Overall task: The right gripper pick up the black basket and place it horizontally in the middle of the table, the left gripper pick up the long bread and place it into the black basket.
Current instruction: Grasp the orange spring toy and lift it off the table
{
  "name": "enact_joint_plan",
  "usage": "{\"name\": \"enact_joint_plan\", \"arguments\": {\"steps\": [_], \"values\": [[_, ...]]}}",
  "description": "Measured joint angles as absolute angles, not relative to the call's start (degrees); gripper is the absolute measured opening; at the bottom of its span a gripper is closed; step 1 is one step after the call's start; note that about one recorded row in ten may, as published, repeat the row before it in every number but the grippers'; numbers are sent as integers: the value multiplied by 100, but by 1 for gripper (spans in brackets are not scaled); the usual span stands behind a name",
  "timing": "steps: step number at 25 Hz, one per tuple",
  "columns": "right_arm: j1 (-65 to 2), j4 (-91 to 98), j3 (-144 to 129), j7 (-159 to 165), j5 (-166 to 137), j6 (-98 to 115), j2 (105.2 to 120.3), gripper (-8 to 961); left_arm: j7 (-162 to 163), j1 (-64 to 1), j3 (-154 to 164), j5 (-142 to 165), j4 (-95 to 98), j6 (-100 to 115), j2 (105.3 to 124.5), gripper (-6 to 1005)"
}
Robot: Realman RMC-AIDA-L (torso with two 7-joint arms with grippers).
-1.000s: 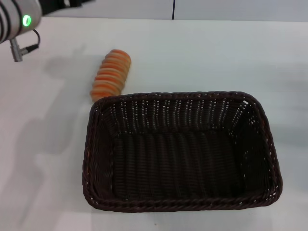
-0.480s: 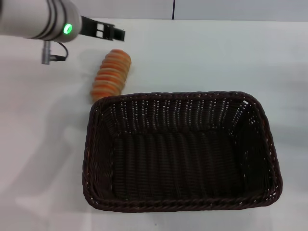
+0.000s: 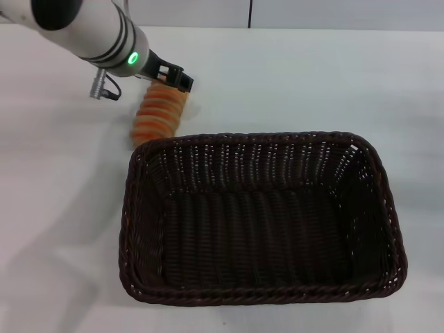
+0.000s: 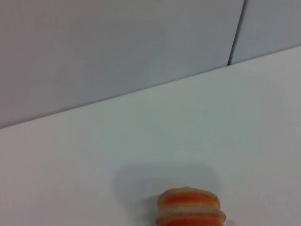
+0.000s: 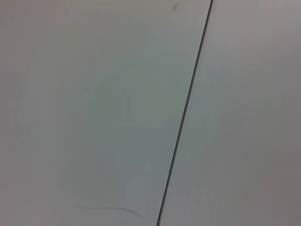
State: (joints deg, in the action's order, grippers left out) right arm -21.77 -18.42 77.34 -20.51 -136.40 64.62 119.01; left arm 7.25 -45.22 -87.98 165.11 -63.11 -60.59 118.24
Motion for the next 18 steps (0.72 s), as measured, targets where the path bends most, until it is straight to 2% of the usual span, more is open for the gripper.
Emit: {"name": "enact_joint_plan", "arguments": {"steps": [6,18], "values": [[-2136,-1868,7734,-2048,-13640,6469,11912,384,699,-4809,-8798,16504,-5687,-5953,11834,829],[-2118,-1877,7691,-2047,-13640,6478,11926,383,652,-4916,-8798,16242,-5024,-5641,11855,828]]}}
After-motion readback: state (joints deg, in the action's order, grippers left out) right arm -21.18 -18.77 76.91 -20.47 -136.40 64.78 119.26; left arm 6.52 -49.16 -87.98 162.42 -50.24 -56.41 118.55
